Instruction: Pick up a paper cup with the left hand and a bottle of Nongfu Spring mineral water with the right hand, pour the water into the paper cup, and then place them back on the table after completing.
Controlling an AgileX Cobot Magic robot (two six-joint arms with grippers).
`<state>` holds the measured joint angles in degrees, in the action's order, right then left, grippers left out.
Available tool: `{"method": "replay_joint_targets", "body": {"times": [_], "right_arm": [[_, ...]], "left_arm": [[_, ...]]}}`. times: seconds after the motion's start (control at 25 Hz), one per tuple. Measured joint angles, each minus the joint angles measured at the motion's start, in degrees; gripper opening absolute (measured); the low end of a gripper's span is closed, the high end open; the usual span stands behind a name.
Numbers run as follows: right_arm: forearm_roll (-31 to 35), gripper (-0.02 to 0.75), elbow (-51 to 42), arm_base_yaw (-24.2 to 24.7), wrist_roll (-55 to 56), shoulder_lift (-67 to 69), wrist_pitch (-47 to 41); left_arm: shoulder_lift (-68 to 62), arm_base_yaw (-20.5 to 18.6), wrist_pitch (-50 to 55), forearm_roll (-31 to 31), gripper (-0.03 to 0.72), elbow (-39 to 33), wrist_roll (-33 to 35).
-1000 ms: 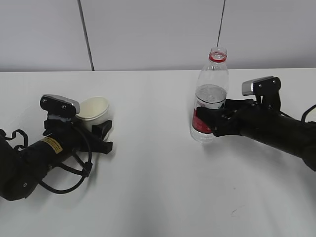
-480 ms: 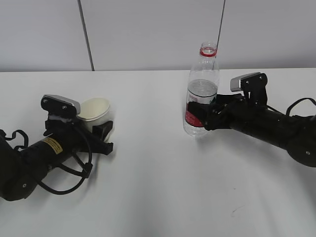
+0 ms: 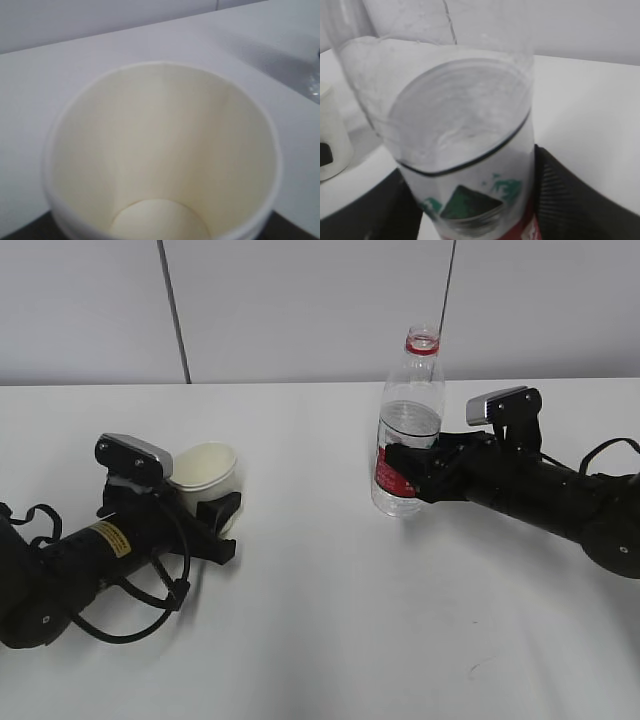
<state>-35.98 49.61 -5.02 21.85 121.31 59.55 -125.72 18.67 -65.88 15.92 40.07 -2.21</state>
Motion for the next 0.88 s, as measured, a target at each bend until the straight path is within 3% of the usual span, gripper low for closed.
{"method": "replay_joint_targets", "body": {"times": [0.32, 0.68, 0.88], "right_arm": [[0.0, 0.358, 0.0, 0.0, 0.0, 0.0, 0.0], [0.11, 0.347, 0.0, 0.0, -2.58, 0.0, 0.0], [-0.23, 0.346, 0.0, 0.0, -7.93, -0.35, -0.44]], "left_arm": [[0.28, 0.0, 0.19, 6.37, 0.377, -0.05, -2.43], [3.12, 0.25, 0.45, 15.44, 0.377, -0.22, -9.77], [3.12, 3.07, 0.56, 18.53, 0.377, -0.22, -10.25]]}}
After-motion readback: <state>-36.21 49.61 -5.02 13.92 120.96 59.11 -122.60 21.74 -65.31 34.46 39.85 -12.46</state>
